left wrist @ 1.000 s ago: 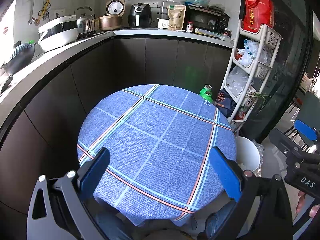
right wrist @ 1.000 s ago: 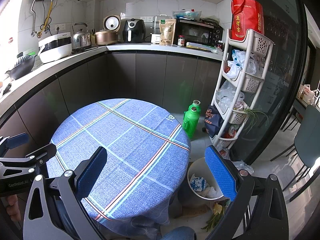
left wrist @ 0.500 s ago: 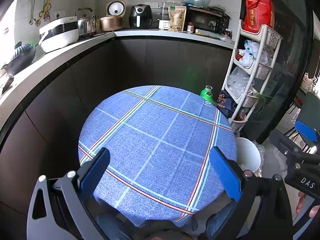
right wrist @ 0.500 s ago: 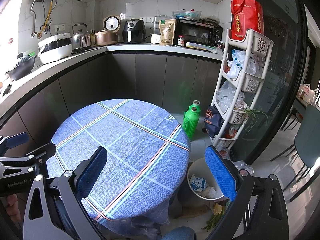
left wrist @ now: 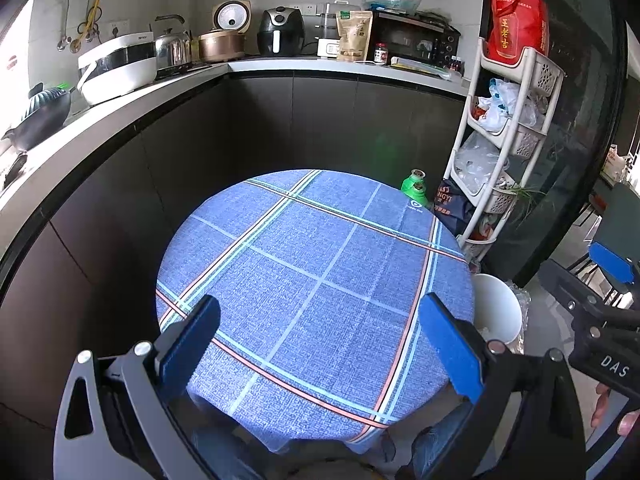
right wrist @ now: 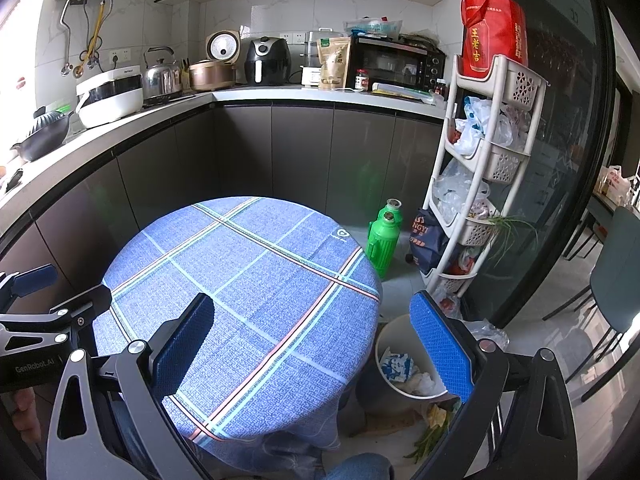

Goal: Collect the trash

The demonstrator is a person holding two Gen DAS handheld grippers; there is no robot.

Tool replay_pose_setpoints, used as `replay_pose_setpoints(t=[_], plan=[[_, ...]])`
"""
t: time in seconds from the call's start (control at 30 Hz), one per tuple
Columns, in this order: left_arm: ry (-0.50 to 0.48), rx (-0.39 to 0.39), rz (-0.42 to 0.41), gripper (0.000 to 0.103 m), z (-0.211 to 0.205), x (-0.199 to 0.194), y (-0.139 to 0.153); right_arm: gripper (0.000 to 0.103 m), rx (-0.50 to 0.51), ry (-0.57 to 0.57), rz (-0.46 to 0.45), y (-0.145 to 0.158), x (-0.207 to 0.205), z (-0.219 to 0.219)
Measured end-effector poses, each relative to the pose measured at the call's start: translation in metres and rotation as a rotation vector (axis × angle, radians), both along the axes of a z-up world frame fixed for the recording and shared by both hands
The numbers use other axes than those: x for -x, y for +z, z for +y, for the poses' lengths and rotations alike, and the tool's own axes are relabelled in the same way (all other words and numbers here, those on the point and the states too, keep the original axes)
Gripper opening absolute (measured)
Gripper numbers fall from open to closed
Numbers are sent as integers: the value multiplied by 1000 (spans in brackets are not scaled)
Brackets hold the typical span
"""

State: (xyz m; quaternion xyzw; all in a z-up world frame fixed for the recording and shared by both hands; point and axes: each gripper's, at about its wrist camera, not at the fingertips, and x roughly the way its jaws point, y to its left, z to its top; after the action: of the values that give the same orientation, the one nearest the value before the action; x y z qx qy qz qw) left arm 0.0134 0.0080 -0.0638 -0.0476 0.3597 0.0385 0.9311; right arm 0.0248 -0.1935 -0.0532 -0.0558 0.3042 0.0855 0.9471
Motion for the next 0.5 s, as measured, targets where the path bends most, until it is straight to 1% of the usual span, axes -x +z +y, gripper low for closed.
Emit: replay_pose_setpoints(t=[0.5], plan=[[2, -1, 0, 99, -1, 0, 0, 94, -1, -1, 1, -1, 0, -1]])
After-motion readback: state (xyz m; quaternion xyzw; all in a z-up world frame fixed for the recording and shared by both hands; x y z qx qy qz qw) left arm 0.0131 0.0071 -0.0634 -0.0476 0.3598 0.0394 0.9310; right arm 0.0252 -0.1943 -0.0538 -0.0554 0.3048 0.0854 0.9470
